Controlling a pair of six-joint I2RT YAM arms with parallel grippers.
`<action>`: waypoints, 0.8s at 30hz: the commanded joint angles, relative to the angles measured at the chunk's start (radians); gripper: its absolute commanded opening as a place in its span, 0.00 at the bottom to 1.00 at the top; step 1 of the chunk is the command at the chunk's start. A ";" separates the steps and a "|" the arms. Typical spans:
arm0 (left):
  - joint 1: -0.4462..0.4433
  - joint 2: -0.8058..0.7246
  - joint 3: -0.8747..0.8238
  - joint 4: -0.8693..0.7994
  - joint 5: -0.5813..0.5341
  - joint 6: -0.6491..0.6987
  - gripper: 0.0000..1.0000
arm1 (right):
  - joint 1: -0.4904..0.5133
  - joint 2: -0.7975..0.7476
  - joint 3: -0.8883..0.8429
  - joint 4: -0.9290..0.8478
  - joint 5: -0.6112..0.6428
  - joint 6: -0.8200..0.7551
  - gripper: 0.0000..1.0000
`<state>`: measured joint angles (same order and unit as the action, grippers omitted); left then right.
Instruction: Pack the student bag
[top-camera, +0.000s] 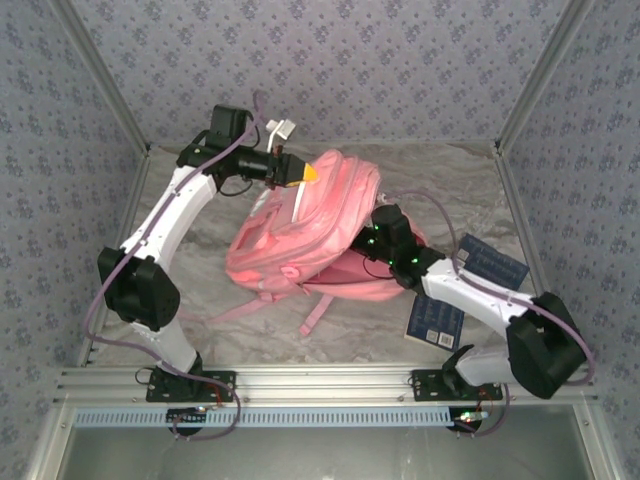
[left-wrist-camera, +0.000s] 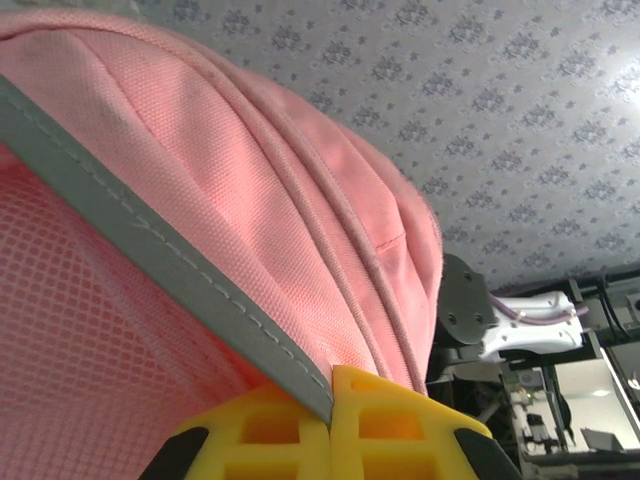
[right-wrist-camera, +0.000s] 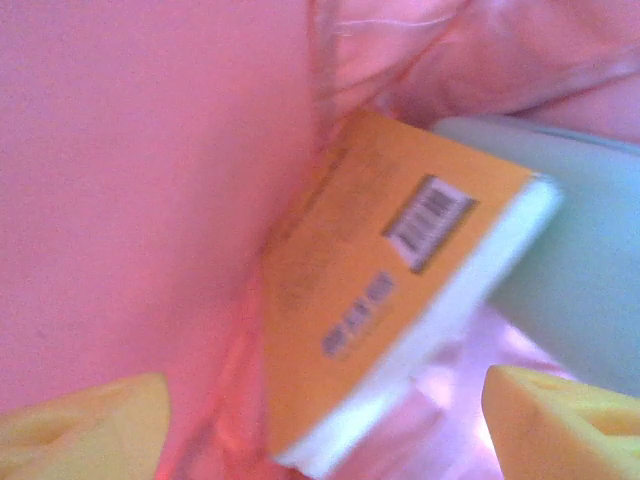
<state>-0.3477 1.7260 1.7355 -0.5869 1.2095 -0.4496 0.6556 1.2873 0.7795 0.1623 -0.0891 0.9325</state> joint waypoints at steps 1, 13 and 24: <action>0.037 -0.080 0.006 0.035 -0.009 0.053 0.00 | -0.015 -0.053 0.034 -0.273 0.096 -0.153 0.83; 0.042 -0.066 0.053 -0.272 -0.422 0.270 0.00 | -0.165 -0.330 0.012 -0.700 0.241 -0.237 0.83; -0.096 0.094 0.166 -0.476 -0.986 0.428 0.00 | -0.326 -0.312 -0.023 -1.075 0.496 -0.013 1.00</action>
<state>-0.4606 1.7786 1.8698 -0.9836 0.4686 -0.0860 0.3653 0.9489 0.7719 -0.7635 0.3275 0.8215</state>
